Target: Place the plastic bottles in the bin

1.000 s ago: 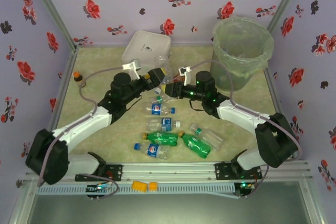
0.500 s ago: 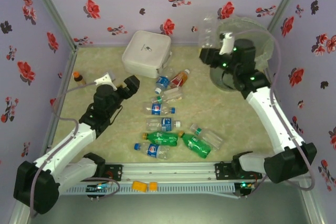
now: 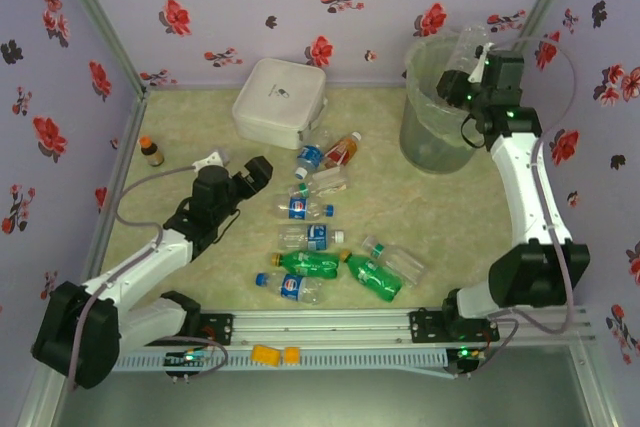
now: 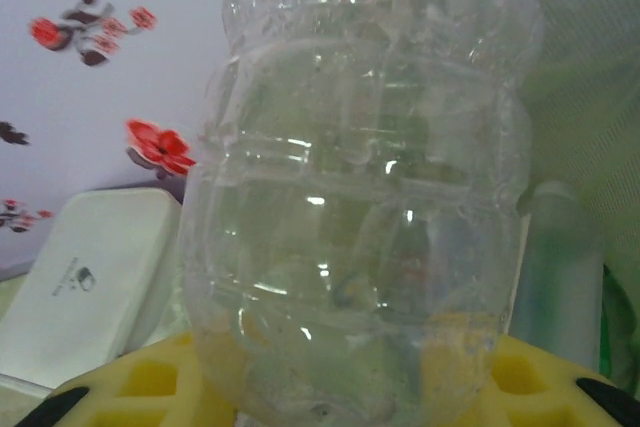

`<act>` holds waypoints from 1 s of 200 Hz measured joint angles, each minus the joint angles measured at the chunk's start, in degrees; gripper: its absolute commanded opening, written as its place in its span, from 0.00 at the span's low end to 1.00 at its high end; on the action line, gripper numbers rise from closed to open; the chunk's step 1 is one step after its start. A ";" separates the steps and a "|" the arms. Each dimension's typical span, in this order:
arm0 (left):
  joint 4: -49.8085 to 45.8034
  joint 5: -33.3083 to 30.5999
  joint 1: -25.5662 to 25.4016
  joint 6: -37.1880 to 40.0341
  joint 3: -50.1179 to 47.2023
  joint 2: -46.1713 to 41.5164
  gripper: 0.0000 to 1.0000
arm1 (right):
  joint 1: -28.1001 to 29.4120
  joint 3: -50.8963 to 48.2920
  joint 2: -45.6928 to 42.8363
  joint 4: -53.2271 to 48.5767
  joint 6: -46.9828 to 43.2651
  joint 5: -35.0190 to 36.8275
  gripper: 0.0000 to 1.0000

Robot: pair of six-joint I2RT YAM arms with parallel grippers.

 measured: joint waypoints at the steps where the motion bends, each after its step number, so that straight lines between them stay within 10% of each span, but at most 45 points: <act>1: 0.00 0.00 0.00 0.00 0.00 0.07 1.00 | -0.02 0.15 0.24 -0.09 0.00 0.07 0.31; 200: 0.98 2.10 0.00 0.39 1.05 4.13 1.00 | -0.04 8.46 -0.57 -7.98 -0.22 3.28 0.84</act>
